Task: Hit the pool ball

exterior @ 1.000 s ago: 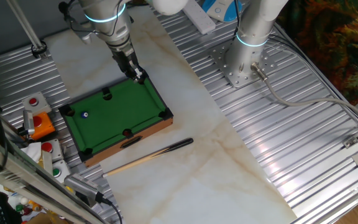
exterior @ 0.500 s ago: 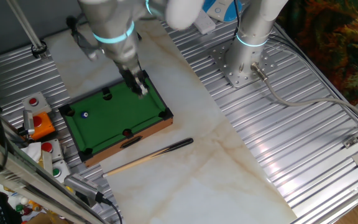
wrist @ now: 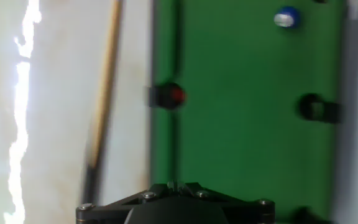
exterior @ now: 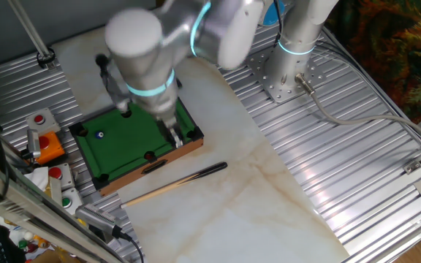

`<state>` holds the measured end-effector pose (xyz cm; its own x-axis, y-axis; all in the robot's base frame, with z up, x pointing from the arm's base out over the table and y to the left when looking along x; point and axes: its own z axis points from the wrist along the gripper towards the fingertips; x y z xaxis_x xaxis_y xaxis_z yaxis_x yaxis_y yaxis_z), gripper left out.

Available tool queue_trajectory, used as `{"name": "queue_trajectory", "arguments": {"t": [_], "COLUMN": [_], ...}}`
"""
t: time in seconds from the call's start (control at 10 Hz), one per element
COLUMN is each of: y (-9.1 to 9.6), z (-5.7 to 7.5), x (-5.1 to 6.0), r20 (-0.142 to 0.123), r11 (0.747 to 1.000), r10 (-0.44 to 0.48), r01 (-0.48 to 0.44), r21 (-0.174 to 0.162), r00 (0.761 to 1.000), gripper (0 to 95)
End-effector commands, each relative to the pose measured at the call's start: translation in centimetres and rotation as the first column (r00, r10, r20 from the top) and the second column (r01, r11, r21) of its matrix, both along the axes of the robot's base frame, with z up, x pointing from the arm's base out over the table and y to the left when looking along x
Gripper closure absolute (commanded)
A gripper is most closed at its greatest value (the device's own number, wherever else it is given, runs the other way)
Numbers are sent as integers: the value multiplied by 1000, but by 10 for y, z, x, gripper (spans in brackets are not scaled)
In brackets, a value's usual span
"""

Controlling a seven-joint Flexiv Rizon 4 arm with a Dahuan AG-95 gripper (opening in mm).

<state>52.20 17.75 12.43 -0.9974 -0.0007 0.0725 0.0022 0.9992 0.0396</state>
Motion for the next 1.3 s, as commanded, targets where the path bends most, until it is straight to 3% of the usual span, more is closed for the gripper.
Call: {"name": "queue_trajectory", "arguments": {"t": [0.1,0.2,0.4,0.5,1.0,1.3], "y": [59,60,57,57,56,41], "z": [-35,-44,-74,-80,-70,-69], "x": [16,17,19,19,19,16], "r20": [26,30,46,44,39,25], "r11": [998,998,999,999,999,1000], "r10": [-64,-62,-54,-47,-48,-20], "r01": [64,62,54,47,48,20], "r21": [-7,-6,-5,-1,-4,1], "r00": [998,998,997,998,998,999], "gripper": [950,950,950,950,950,950]}}
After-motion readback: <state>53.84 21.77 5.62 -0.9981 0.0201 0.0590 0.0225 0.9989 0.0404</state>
